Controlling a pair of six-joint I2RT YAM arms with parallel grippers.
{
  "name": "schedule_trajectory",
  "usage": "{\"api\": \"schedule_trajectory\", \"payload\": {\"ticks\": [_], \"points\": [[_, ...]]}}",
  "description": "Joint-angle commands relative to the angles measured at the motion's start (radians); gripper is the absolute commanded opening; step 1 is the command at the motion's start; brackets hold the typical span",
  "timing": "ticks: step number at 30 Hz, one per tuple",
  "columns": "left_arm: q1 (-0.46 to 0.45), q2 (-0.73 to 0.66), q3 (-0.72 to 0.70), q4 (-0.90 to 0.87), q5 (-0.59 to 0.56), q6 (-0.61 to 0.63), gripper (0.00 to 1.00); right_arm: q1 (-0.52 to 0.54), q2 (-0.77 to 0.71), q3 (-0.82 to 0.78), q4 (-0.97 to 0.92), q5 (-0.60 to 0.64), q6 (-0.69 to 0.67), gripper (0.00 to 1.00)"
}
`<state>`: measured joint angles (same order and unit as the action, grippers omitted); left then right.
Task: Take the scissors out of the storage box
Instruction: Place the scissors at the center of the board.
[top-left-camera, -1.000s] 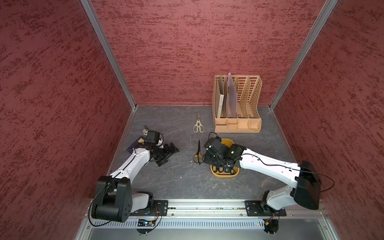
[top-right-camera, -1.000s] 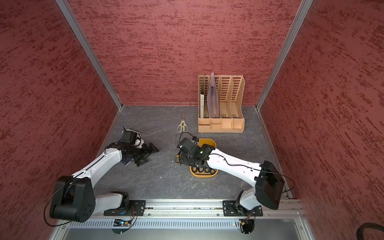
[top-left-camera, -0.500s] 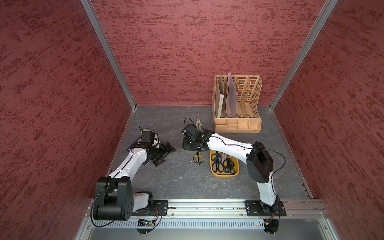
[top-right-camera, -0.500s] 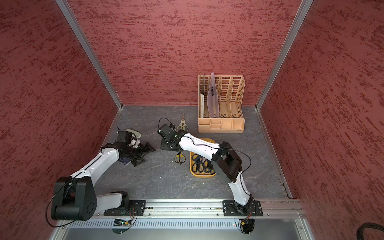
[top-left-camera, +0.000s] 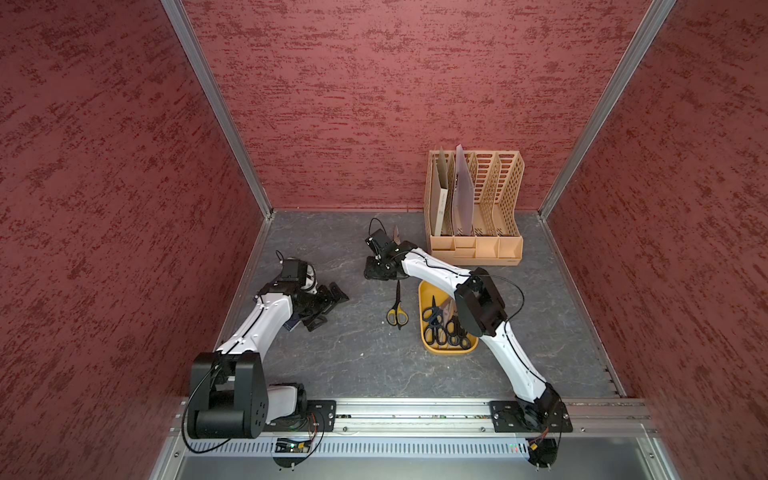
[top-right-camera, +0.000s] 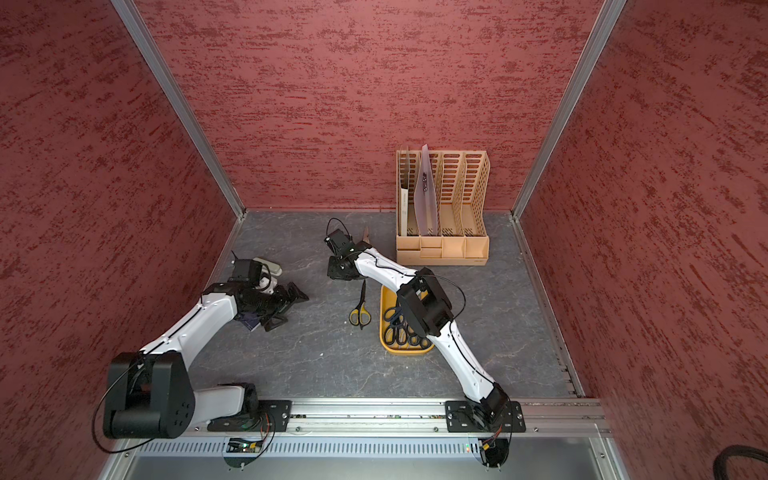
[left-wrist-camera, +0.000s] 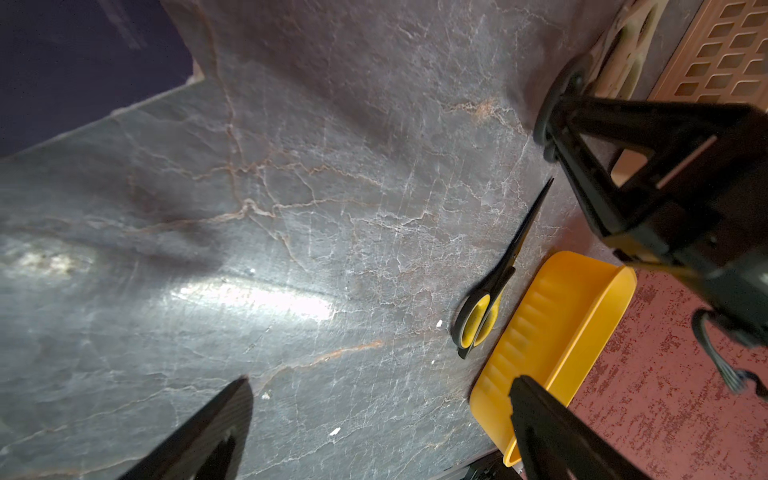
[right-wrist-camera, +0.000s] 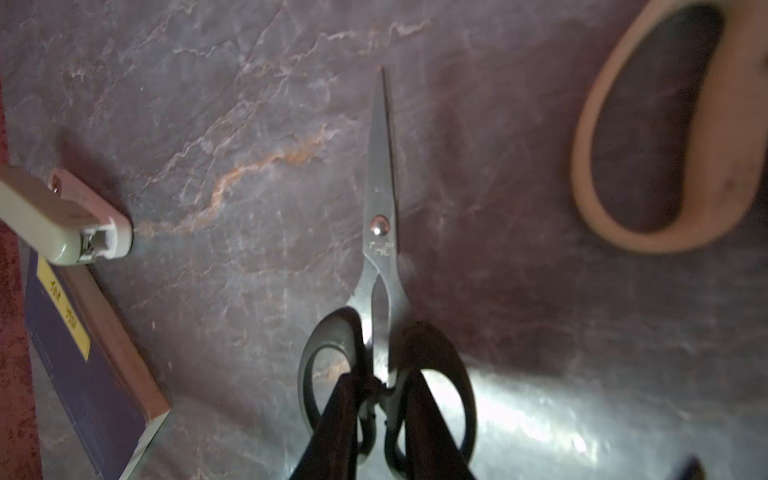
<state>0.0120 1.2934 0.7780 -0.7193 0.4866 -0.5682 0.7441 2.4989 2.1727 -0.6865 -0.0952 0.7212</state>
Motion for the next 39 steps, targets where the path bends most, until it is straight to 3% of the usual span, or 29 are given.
{"api": "schedule_trajectory", "payload": {"ticks": [1, 12, 19, 25, 32, 39], "points": [[0.006, 0.014, 0.022, -0.019, -0.026, -0.002, 1.0, -0.022, 0.045, 0.083, -0.017, -0.023, -0.03, 0.15], [0.006, 0.046, 0.028, -0.005, -0.042, -0.047, 1.0, -0.085, 0.142, 0.184, -0.008, -0.072, -0.02, 0.17], [0.007, 0.057, 0.033, 0.006, -0.047, -0.067, 1.0, -0.1, 0.14, 0.201, -0.016, -0.069, -0.035, 0.32], [0.007, 0.052, 0.03, 0.009, -0.046, -0.075, 1.0, -0.101, 0.109, 0.205, -0.022, -0.067, -0.043, 0.35], [0.0, 0.038, 0.041, 0.007, -0.037, -0.066, 1.0, -0.1, -0.023, 0.157, -0.045, -0.115, -0.05, 0.35], [-0.059, 0.041, 0.081, 0.017, -0.04, -0.037, 1.0, -0.098, -0.347, -0.187, -0.01, -0.121, -0.06, 0.35]]}}
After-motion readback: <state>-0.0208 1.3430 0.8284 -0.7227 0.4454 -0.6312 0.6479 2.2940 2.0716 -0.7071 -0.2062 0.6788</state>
